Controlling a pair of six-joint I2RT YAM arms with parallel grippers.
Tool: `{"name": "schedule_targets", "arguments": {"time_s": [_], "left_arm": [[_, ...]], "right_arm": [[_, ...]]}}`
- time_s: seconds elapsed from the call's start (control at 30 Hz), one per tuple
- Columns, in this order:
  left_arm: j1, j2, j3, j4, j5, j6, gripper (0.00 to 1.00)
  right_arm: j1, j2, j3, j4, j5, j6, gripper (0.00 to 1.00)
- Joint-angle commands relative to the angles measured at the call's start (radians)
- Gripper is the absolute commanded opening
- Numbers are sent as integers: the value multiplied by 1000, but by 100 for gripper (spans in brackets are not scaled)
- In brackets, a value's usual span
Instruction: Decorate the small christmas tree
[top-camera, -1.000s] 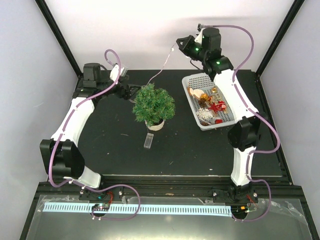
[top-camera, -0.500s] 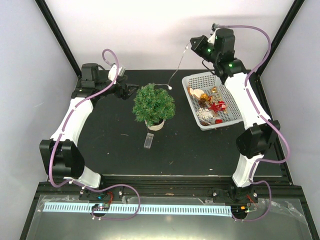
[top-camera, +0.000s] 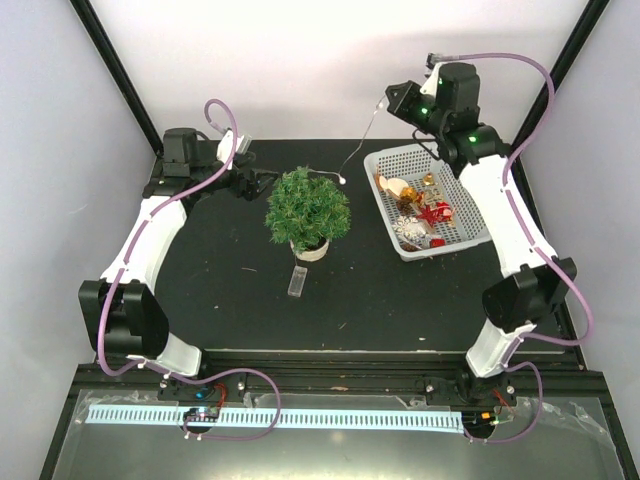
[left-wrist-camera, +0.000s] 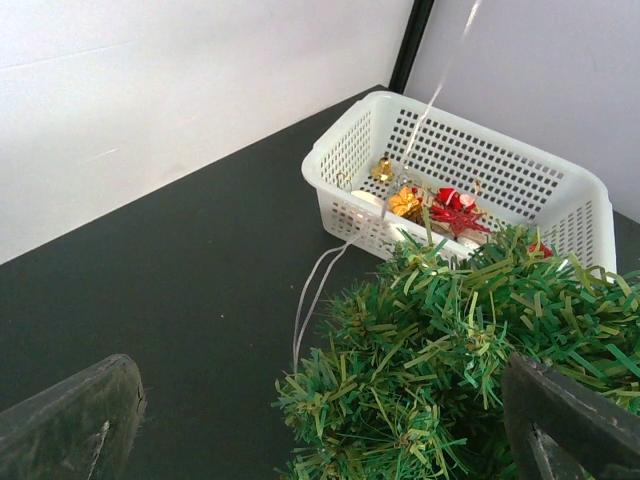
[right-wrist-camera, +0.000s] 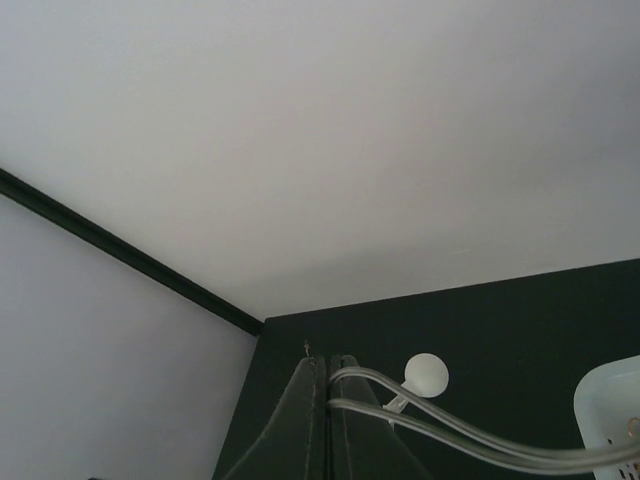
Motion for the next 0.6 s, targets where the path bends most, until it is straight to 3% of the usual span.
{"name": "schedule_targets", "arguments": {"time_s": [0.0, 0.57], "left_arm": [[6, -32, -7, 6, 23, -7, 98], [5, -38, -10, 1, 20, -17, 98]], "right_arm": [[25, -86, 19, -47, 15, -109, 1], [90, -186, 96, -282, 79, -272, 1]]}}
